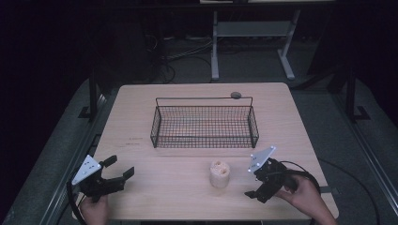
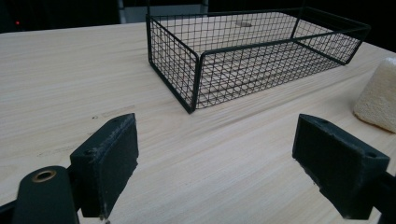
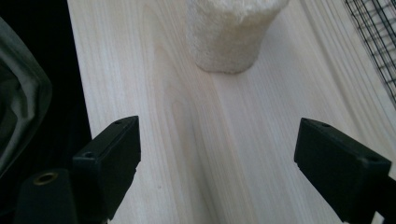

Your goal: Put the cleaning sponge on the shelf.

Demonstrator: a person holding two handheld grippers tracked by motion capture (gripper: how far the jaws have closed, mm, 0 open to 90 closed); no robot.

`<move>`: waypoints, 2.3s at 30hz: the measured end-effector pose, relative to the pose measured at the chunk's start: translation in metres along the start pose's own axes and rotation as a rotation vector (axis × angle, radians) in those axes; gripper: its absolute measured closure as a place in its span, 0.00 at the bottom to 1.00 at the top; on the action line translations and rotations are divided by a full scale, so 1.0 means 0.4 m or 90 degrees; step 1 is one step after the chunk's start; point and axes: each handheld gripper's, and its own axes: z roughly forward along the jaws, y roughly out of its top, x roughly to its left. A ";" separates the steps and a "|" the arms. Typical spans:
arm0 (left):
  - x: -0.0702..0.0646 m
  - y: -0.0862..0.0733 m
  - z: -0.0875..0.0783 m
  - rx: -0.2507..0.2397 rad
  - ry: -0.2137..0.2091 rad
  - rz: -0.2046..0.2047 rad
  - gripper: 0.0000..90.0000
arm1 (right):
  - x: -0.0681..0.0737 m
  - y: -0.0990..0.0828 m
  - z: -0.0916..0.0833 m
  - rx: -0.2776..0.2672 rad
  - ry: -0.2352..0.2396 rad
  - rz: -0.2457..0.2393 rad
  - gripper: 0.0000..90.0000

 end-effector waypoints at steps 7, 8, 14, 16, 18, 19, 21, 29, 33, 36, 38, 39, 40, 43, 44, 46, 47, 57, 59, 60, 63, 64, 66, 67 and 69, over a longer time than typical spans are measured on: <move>0.001 0.000 -0.002 0.001 0.000 0.002 0.15 | 0.000 0.036 0.006 0.005 0.008 -0.016 0.16; 0.001 0.000 -0.002 0.000 0.000 0.002 0.15 | 0.000 0.040 0.007 0.005 0.008 -0.019 0.16; 0.001 0.000 -0.003 -0.001 0.001 0.002 0.15 | -0.004 0.063 0.011 0.011 0.010 -0.023 0.16; 0.002 0.000 -0.003 -0.002 0.000 0.000 0.15 | -0.005 0.072 0.013 0.012 0.015 -0.026 0.16; 0.002 0.000 -0.003 0.000 0.000 0.002 0.15 | -0.005 0.080 0.016 0.016 0.018 -0.029 0.16; 0.002 0.000 -0.003 0.001 0.000 0.002 0.15 | -0.006 0.085 0.018 0.017 0.018 -0.032 0.16; 0.002 0.000 -0.004 0.000 0.000 0.002 0.15 | -0.009 0.093 0.020 0.020 0.016 -0.032 0.16; 0.006 0.000 -0.005 -0.002 0.001 0.000 0.15 | -0.026 0.126 0.039 0.028 0.025 -0.032 0.16; 0.007 0.000 -0.006 0.000 0.001 0.001 0.15 | -0.034 0.143 0.043 0.034 0.028 -0.036 0.16; 0.006 0.000 -0.007 -0.003 0.001 -0.001 0.15 | -0.043 0.152 0.043 0.031 0.031 -0.034 0.16; 0.007 0.000 -0.007 -0.003 0.001 0.000 0.15 | -0.048 0.158 0.045 0.030 0.031 -0.031 0.16; 0.007 0.000 -0.007 -0.003 0.000 0.000 0.15 | -0.051 0.161 0.046 0.030 0.037 -0.030 0.16; 0.008 0.000 -0.007 -0.002 0.000 0.000 0.15 | -0.052 0.164 0.048 0.029 0.038 -0.033 0.16; 0.008 0.000 -0.009 -0.004 0.001 -0.002 0.15 | -0.056 0.170 0.055 0.035 0.039 -0.036 0.16; 0.008 0.000 -0.009 -0.004 0.001 -0.001 0.15 | -0.058 0.172 0.056 0.036 0.041 -0.035 0.16; 0.009 0.000 -0.010 -0.003 0.001 -0.001 0.15 | -0.060 0.178 0.062 0.039 0.042 -0.035 0.16; 0.009 0.000 -0.010 -0.004 0.001 -0.001 0.15 | -0.060 0.178 0.062 0.039 0.042 -0.035 0.16; 0.008 0.000 -0.011 -0.003 0.001 0.000 0.15 | -0.059 0.197 0.080 0.047 0.043 -0.042 0.16; 0.009 0.000 -0.011 -0.003 0.001 -0.001 0.15 | -0.060 0.200 0.086 0.053 0.045 -0.039 0.16; 0.009 0.000 -0.012 -0.003 0.001 -0.001 0.15 | -0.060 0.201 0.088 0.055 0.045 -0.039 0.16; 0.009 0.000 -0.013 -0.003 0.001 0.000 0.15 | -0.059 0.206 0.094 0.057 0.044 -0.041 0.16; 0.009 0.001 -0.012 -0.004 0.001 0.000 0.15 | -0.058 0.207 0.095 0.058 0.044 -0.040 0.16; 0.009 0.001 -0.013 -0.004 0.001 0.001 0.15 | -0.058 0.209 0.097 0.059 0.044 -0.041 0.16; 0.008 0.001 -0.013 -0.005 0.001 0.002 0.15 | -0.058 0.211 0.099 0.061 0.044 -0.041 0.16; 0.009 0.001 -0.013 -0.006 0.001 0.001 0.15 | -0.057 0.214 0.103 0.064 0.044 -0.040 0.16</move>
